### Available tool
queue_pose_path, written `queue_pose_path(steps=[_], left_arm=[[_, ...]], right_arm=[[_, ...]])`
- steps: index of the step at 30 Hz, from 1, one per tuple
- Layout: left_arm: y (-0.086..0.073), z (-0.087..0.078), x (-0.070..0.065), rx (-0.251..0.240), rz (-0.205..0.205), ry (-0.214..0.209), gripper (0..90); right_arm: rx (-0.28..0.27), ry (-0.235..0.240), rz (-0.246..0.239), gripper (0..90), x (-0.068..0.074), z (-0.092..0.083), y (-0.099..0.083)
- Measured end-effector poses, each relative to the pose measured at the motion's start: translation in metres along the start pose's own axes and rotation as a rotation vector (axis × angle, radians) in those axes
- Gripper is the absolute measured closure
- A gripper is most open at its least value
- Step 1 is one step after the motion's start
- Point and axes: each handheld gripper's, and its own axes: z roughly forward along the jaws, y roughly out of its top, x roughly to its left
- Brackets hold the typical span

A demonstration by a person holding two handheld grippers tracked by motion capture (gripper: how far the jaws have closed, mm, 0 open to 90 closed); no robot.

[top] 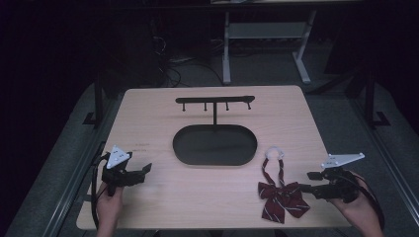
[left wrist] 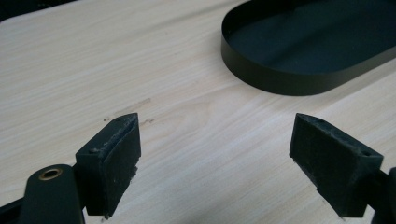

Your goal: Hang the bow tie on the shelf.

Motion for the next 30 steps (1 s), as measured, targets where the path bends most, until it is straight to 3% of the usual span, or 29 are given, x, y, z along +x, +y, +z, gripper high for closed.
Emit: queue_pose_path(steps=[7,8,13,19,20,30], left_arm=[[0.002,0.000,-0.003,-0.007,0.006,-0.010,16.3],[0.002,0.001,-0.003,-0.002,0.021,-0.015,16.3],[0.003,0.001,-0.004,-0.008,0.024,-0.025,16.3],[0.002,0.003,0.000,-0.004,0.018,-0.030,16.3],[0.001,0.003,0.001,-0.017,0.001,-0.030,16.3],[0.002,-0.003,0.002,-0.040,-0.007,-0.021,16.3]], right_arm=[[0.047,-0.003,-0.031,42.1,0.001,0.009,0.020],[0.065,-0.003,-0.056,42.6,0.002,0.011,0.026],[0.103,0.000,-0.090,43.1,0.003,0.017,0.043],[0.124,0.013,-0.106,43.7,0.000,0.024,0.058],[0.133,0.015,-0.112,43.8,-0.001,0.025,0.061],[0.199,0.025,-0.112,47.1,-0.007,0.042,0.085]])
